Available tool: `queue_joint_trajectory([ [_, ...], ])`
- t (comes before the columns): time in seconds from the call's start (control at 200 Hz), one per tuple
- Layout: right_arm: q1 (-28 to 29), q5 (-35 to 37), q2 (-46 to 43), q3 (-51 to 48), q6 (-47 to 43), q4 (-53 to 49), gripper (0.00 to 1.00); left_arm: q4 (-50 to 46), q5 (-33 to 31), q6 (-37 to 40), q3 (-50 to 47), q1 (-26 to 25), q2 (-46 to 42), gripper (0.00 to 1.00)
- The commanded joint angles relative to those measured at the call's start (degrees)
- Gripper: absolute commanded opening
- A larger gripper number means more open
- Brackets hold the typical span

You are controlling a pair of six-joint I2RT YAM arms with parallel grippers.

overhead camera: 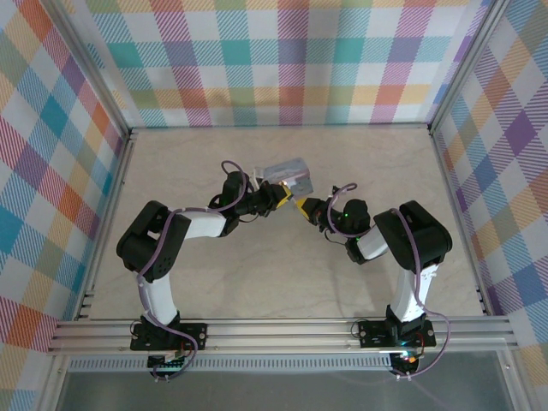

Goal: Unlock the padlock with the key

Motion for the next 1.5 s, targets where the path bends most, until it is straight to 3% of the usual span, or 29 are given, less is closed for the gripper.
queue_joint_trajectory([
  [0.0,0.85,-0.63,-0.1,2.7,-2.37,2.6,0.01,5.66,7.18,-1.12,-0.05,-1.84,-0.15,0.05],
  [0.345,0.76,-2.8,1.25,6.85,12.23,2.61,0.03,7.18,7.33,-1.72,-0.53,-1.8,-0.19,0.05],
  [0.64,1.1,-4.49,3.24,9.1,10.44,2.6,0.04,5.78,8.88,-1.1,-0.18,-2.11,0.22,0.0],
  [1.19,2.52,-6.98,3.96,12.91,9.52,-0.82,0.02,1.56,15.68,2.49,3.28,-6.28,2.07,0.0],
  [1.495,1.9,-6.78,4.06,7.75,8.07,1.04,0.1,-5.26,10.99,6.36,1.94,-4.23,-0.58,0.0],
])
